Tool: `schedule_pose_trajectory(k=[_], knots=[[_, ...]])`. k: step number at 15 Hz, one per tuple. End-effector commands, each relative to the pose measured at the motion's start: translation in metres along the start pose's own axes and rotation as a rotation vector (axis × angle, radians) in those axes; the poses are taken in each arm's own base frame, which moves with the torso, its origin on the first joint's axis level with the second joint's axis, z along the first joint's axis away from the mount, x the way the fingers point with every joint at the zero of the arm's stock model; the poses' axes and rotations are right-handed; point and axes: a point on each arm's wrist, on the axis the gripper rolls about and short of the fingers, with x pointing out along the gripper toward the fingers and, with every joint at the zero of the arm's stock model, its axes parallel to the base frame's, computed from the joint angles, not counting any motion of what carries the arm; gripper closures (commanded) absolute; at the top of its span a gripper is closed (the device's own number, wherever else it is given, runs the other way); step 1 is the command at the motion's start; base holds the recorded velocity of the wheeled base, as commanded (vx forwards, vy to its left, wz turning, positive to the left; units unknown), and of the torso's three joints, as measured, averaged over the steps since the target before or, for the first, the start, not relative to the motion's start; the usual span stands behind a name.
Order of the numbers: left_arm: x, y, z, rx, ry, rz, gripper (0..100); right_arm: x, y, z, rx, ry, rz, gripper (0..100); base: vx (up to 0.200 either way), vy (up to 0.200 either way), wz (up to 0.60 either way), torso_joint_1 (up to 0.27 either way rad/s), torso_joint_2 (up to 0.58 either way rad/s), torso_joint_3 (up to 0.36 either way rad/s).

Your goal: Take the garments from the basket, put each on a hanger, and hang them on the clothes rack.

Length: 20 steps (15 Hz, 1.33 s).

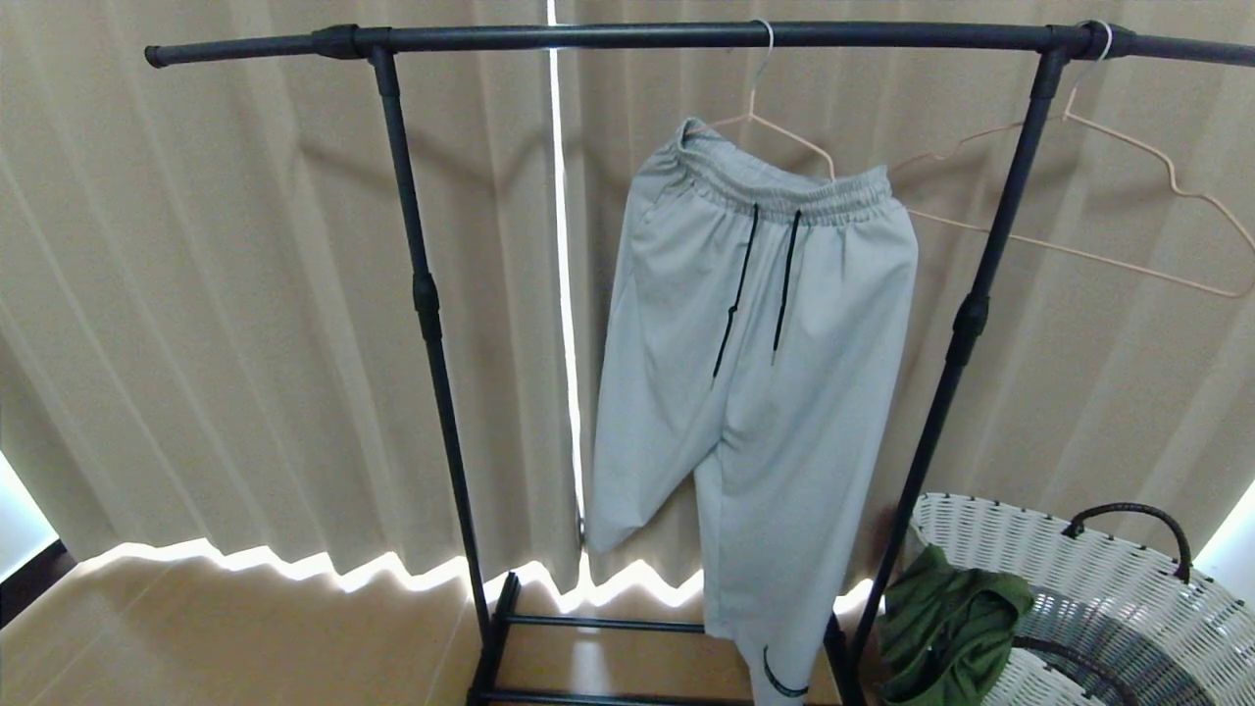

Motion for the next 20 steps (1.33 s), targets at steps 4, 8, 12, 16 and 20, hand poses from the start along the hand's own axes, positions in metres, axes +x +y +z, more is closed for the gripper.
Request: schedule_pose_trajectory(k=[4,8,12,16,20], knots=[[0.0000,0.0000,0.0003,0.000,-0.003,0.000,0,-0.0001,-0.0002,0.0003,0.005,-0.004,-0.008,0,0.000,0.000,0.00,-0.050,0.18,0.121],[0.0000,0.0000,0.0003,0.000,-0.003,0.000,0,0.0001,-0.0002,0.0000,0.007,-0.004,-0.010,0,0.000,0.000,0.00,0.000,0.00,0.000],[0.0000,0.0001,0.0003,0.000,-0.003,0.006,0,0.0002,-0.0004,-0.0002,0.008,-0.004,-0.013,0,0.000,-0.100,0.00,-0.001,0.01,0.002],[0.0000,0.0002,0.0003,0.000,-0.003,0.014,0,0.0002,-0.0003,-0.0002,0.010,-0.004,-0.014,0,0.000,-0.200,0.00,0.002,0.01,0.004],[0.0000,0.0001,0.0001,0.008,-0.001,0.006,0,0.0001,-0.0001,0.0000,0.007,-0.004,-0.005,0,0.000,-0.050,0.00,0.002,0.00,0.002]])
